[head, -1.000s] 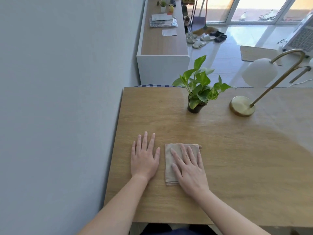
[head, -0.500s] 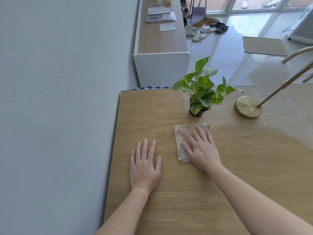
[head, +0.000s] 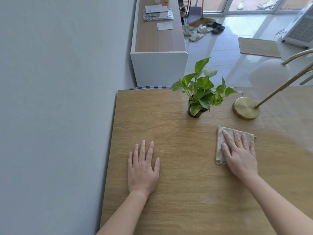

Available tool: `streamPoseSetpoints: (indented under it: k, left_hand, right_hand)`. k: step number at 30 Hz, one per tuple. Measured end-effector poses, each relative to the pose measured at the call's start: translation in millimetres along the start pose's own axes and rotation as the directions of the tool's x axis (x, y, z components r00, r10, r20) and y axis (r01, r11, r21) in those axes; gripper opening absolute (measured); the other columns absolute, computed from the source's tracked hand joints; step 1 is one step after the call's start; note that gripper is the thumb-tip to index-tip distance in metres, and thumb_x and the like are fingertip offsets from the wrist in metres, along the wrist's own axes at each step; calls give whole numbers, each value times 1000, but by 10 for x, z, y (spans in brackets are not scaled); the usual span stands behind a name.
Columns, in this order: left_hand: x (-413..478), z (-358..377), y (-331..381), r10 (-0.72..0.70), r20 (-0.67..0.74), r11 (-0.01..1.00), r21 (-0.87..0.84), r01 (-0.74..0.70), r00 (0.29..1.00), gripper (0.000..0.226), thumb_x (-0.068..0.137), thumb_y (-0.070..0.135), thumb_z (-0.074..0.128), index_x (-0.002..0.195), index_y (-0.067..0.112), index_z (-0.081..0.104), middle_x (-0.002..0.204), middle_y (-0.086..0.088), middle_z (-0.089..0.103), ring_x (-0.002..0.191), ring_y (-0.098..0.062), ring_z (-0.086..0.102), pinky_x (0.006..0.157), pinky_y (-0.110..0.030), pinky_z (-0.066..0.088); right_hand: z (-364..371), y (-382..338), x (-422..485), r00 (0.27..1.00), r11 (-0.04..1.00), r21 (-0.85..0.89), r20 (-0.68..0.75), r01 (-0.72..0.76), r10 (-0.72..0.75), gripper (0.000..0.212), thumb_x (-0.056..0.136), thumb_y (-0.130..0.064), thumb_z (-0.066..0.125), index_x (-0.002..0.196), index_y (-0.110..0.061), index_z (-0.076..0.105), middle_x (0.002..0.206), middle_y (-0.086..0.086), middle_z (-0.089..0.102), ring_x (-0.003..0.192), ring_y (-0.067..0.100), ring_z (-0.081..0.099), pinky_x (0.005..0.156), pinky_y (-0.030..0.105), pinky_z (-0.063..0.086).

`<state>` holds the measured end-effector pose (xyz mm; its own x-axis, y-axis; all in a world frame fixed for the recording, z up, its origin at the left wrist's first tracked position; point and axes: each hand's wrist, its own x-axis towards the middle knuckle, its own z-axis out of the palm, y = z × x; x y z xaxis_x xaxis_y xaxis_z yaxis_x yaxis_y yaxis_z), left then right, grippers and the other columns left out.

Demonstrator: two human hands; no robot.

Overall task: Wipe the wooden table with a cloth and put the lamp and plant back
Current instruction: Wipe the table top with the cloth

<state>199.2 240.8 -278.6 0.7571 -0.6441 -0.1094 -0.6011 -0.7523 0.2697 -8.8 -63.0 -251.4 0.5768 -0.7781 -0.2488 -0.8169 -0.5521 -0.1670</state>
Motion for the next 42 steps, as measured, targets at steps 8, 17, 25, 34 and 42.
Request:
streamPoseSetpoints:
  k: [8, 17, 25, 34, 42]
  left_hand:
    - [-6, -6, -37, -12, -4, 1000, 21, 12, 1000, 68, 110, 64, 17, 170, 44, -8, 180, 8, -9, 166, -17, -15, 135, -46, -3]
    - [8, -4, -9, -11, -27, 999, 30, 11, 1000, 68, 110, 64, 19, 171, 44, -3, 181, 8, -3, 167, -17, -10, 136, -47, 0]
    - [-62, 2, 162, -123, -45, 992, 29, 124, 991, 66, 110, 62, 18, 171, 41, 6, 181, 3, 5, 168, -23, -1, 135, -52, 5]
    - [-160, 285, 1652, -112, -32, 993, -29, 111, 993, 62, 111, 55, 33, 170, 37, 25, 179, -7, 19, 166, -36, 13, 134, -53, 13]
    - [-66, 655, 3018, 66, -34, 997, -45, -68, 997, 62, 110, 52, 43, 169, 35, 31, 178, -9, 23, 166, -32, 17, 134, -49, 13]
  right_hand:
    - [198, -594, 204, 982, 984, 10, -62, -180, 180, 60, 108, -62, 11, 164, -54, -7, 179, 4, -4, 165, 27, -8, 131, 54, -7]
    - [305, -1347, 40, 985, 986, -1, 30, 168, -167, 58, 109, -63, 10, 165, -54, -2, 177, 4, -17, 162, 28, -23, 129, 49, -19]
    - [224, -614, -280, 949, 951, 4, 62, 310, -310, 57, 108, -65, 11, 161, -60, -9, 176, -12, -18, 160, 14, -28, 129, 44, -19]
    - [-51, 1273, -454, 995, 994, 24, 16, 103, -103, 56, 108, -65, 16, 159, -66, -6, 175, -18, -14, 161, 8, -22, 131, 40, -15]
    - [-234, 2907, -783, 998, 998, 3, -16, -57, 57, 57, 105, -67, 9, 160, -65, -6, 176, -19, -12, 161, 7, -20, 132, 43, -9]
